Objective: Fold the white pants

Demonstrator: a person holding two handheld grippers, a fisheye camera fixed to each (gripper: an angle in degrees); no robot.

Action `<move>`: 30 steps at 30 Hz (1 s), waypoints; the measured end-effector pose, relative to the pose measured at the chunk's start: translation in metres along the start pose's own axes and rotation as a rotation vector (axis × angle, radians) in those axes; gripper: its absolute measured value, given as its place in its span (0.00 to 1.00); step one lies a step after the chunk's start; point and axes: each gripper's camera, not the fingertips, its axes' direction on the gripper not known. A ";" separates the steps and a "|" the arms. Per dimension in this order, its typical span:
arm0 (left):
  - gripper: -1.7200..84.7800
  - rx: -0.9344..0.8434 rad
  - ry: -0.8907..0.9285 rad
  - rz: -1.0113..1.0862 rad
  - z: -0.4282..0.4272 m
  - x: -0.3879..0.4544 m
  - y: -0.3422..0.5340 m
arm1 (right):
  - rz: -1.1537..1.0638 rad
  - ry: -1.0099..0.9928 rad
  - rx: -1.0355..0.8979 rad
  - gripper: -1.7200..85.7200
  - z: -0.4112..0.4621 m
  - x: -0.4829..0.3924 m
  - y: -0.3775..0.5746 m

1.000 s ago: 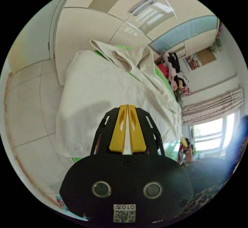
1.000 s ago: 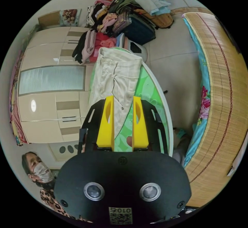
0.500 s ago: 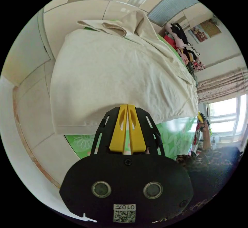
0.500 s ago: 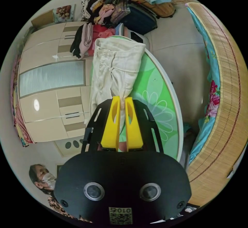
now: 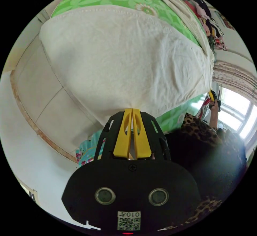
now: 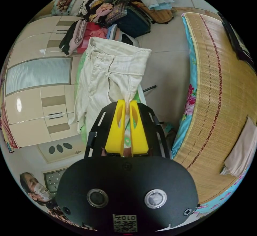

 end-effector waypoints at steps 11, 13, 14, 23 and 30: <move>0.02 0.384 0.173 0.390 -0.058 0.109 -0.033 | -0.451 -0.077 -0.102 0.05 0.062 -0.173 0.116; 0.02 0.334 0.143 0.358 -0.039 0.109 -0.054 | -0.553 -0.009 -0.253 0.05 0.127 -0.222 0.131; 0.02 0.337 0.176 0.340 -0.033 0.099 -0.060 | -0.572 0.011 -0.278 0.05 0.140 -0.231 0.135; 0.02 0.422 0.476 0.149 -0.030 -0.028 -0.033 | -0.537 0.241 -0.306 0.04 0.119 -0.234 0.129; 0.02 0.489 0.642 0.194 -0.030 -0.069 -0.016 | -0.635 0.224 -0.218 0.04 0.105 -0.330 0.135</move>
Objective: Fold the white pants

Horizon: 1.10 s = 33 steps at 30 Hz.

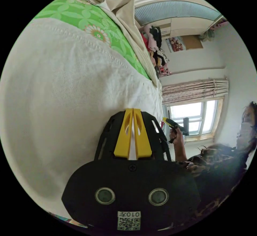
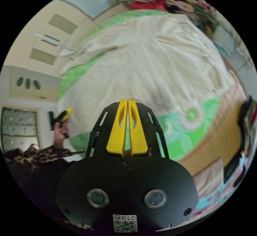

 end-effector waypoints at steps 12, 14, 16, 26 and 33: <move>0.02 0.022 0.058 0.020 -0.044 -0.007 0.008 | 0.101 0.359 -0.106 0.04 -0.024 0.035 -0.028; 0.02 0.057 0.084 -0.011 -0.056 -0.013 0.013 | 0.291 0.422 -0.035 0.04 -0.062 0.078 -0.012; 0.02 0.068 0.090 -0.018 -0.061 -0.014 0.015 | 0.343 0.331 0.091 0.04 -0.095 0.097 -0.010; 0.02 0.060 0.101 -0.015 -0.068 -0.009 0.012 | 0.346 0.338 0.064 0.04 -0.101 0.159 -0.061; 0.02 -0.008 0.151 -0.043 -0.065 -0.002 0.012 | 0.445 0.193 0.235 0.04 -0.148 0.176 -0.040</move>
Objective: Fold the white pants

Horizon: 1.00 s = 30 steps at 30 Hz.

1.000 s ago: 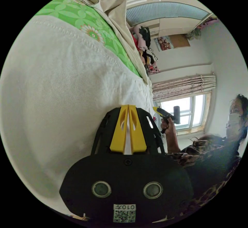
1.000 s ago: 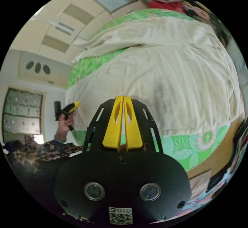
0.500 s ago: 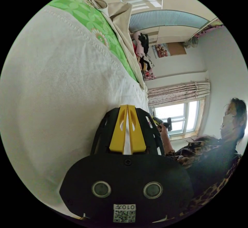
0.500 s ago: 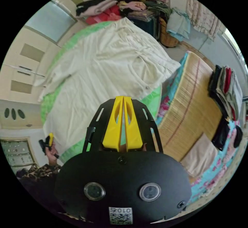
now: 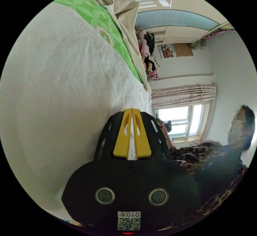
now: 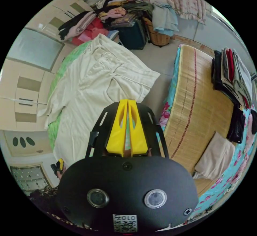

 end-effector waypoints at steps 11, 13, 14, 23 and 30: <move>0.02 0.224 -0.325 0.090 -0.128 0.037 0.060 | -0.579 -0.244 -0.449 0.04 0.085 -0.227 0.125; 0.02 0.148 -0.315 0.148 -0.102 0.047 0.047 | -0.614 -0.227 -0.494 0.04 0.090 -0.243 0.144; 0.02 0.095 -0.314 0.204 -0.077 0.058 0.035 | -0.605 -0.223 -0.493 0.04 0.090 -0.243 0.144; 0.02 -0.392 -0.294 0.609 0.213 0.170 -0.039 | -0.604 -0.063 -0.370 0.04 0.071 -0.259 0.125; 0.02 -0.440 -0.420 0.549 0.263 0.151 -0.066 | -0.607 0.038 -0.393 0.04 0.060 -0.238 0.128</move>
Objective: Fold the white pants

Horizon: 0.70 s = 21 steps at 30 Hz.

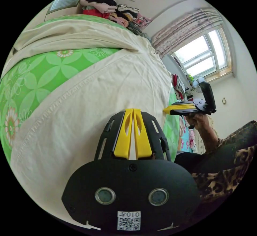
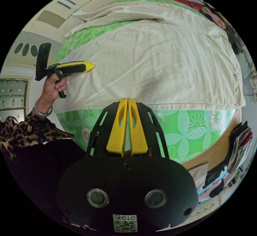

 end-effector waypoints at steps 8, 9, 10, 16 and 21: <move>0.02 0.068 -0.009 -0.156 -0.031 -0.031 0.027 | 0.033 -0.110 -0.029 0.04 -0.031 0.022 -0.009; 0.02 0.076 -0.008 -0.160 -0.037 -0.035 0.033 | 0.043 -0.091 -0.033 0.04 -0.037 0.019 -0.009; 0.02 0.084 -0.020 -0.192 -0.050 -0.046 0.048 | 0.053 -0.070 -0.035 0.04 -0.042 0.016 -0.010; 0.02 0.209 -0.062 -0.270 -0.147 -0.132 0.148 | 0.258 0.074 0.017 0.04 -0.069 -0.011 0.002; 0.02 0.314 -0.129 -0.367 -0.257 -0.199 0.238 | 0.355 0.008 0.186 0.04 -0.096 -0.098 0.027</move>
